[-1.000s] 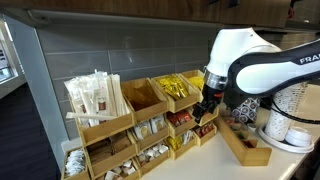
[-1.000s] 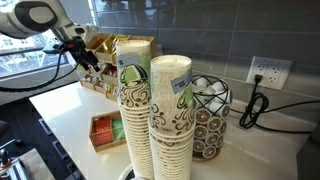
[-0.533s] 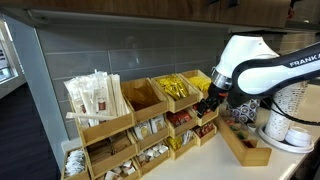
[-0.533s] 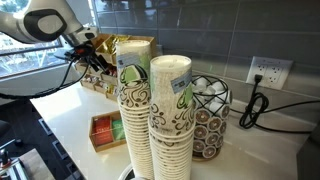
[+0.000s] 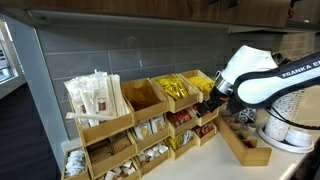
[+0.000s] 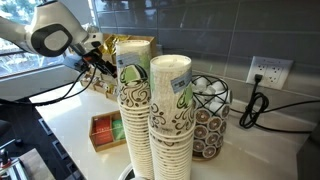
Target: Move a red sachet from the rack to the countertop
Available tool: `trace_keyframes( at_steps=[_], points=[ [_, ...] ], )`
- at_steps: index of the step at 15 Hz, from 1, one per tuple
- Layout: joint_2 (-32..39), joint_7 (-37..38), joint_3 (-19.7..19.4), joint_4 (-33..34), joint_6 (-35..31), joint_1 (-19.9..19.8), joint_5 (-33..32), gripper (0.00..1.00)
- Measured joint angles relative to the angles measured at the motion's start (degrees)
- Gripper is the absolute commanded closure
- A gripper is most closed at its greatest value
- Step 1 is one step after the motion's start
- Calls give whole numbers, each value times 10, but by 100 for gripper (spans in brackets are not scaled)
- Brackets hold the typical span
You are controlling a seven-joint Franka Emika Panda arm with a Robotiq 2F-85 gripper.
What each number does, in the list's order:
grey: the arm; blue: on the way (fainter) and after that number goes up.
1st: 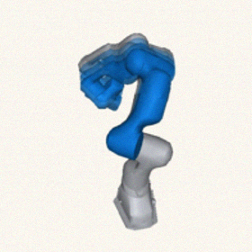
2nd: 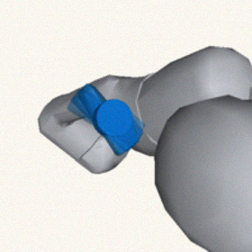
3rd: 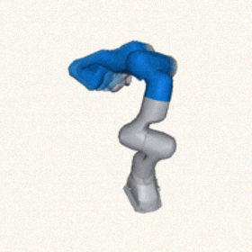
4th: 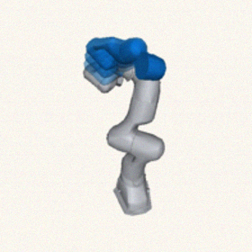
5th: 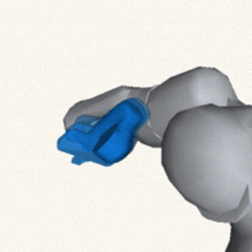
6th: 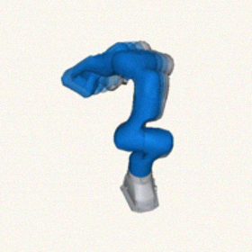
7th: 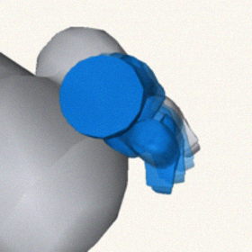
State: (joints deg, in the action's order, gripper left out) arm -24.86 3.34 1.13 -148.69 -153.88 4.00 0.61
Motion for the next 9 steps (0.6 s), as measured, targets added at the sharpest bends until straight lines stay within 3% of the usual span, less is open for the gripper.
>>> trace_keyframes(
  at_steps=[7, 8, 9],
  points=[
    [4, -1, -3, -17, -57, -2, 1, 87],
    [5, -1, -3, -18, -61, -2, 1, 85],
    [5, -1, -3, -20, -65, -3, 1, 53]
  ],
)
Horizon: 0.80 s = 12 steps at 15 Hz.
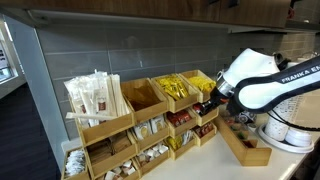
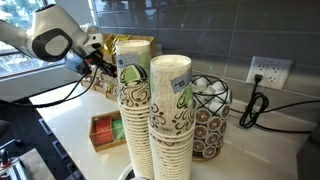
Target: Move a red sachet from the rack to the countertop
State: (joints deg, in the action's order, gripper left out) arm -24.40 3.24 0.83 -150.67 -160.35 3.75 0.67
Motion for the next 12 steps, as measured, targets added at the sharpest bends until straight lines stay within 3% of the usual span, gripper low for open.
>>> trace_keyframes(
  at_steps=[2, 8, 9, 10, 11, 12],
  points=[
    [0, 0, 0, -2, -4, -1, 0, 57],
    [3, 0, -1, -11, -32, -8, 0, 14],
    [5, 0, -1, -12, -41, -8, 0, 15],
    [8, 0, 0, -12, -52, -9, 0, 33],
    [11, 0, 0, -12, -63, -10, 0, 44],
    [15, 0, 0, -12, -73, -10, 0, 44]
  ],
)
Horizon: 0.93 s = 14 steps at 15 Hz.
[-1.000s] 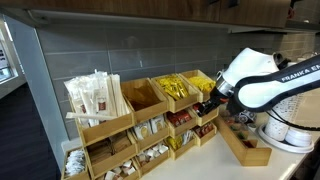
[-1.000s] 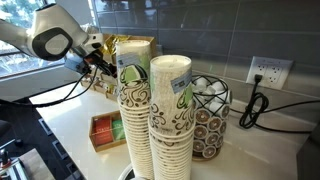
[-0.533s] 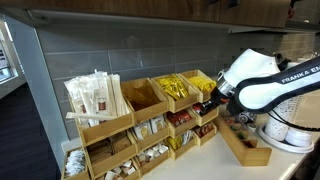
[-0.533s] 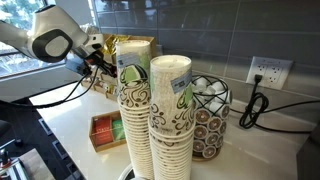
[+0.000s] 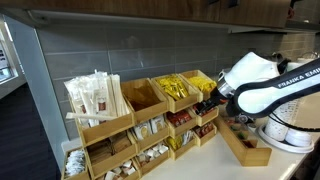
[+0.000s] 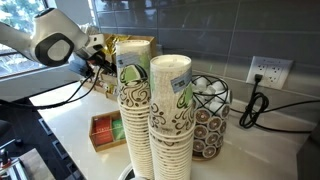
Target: Move a red sachet from the rack to the countertop
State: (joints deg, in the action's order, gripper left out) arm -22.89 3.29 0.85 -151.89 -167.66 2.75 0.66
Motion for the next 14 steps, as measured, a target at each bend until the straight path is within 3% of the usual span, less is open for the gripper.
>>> trace_keyframes(
  at_steps=[7, 14],
  points=[
    [16, 0, 0, -1, -40, -5, 0, 98],
    [1, 0, -2, -12, -43, -6, 3, 100]
  ],
)
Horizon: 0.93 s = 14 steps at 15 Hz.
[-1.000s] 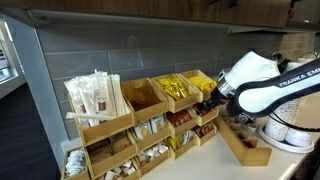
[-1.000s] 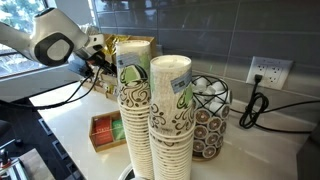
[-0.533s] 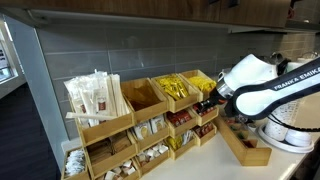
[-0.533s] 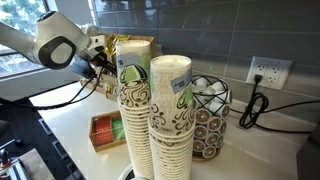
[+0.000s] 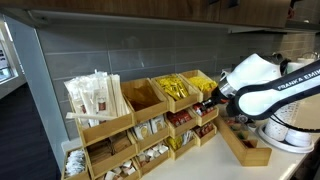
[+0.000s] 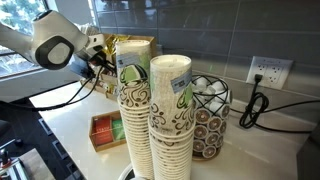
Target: Move a red sachet from the rack to the countertop
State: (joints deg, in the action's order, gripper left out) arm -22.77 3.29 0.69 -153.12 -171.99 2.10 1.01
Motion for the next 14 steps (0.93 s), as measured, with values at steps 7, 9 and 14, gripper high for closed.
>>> trace_keyframes(
  at_steps=[7, 9, 14],
  points=[
    [-58, 0, -21, -34, 0, 21, 32, 100],
    [-78, 0, -25, -43, 2, 24, 37, 100],
    [-119, 0, -29, -39, 54, 35, 39, 100]
  ],
)
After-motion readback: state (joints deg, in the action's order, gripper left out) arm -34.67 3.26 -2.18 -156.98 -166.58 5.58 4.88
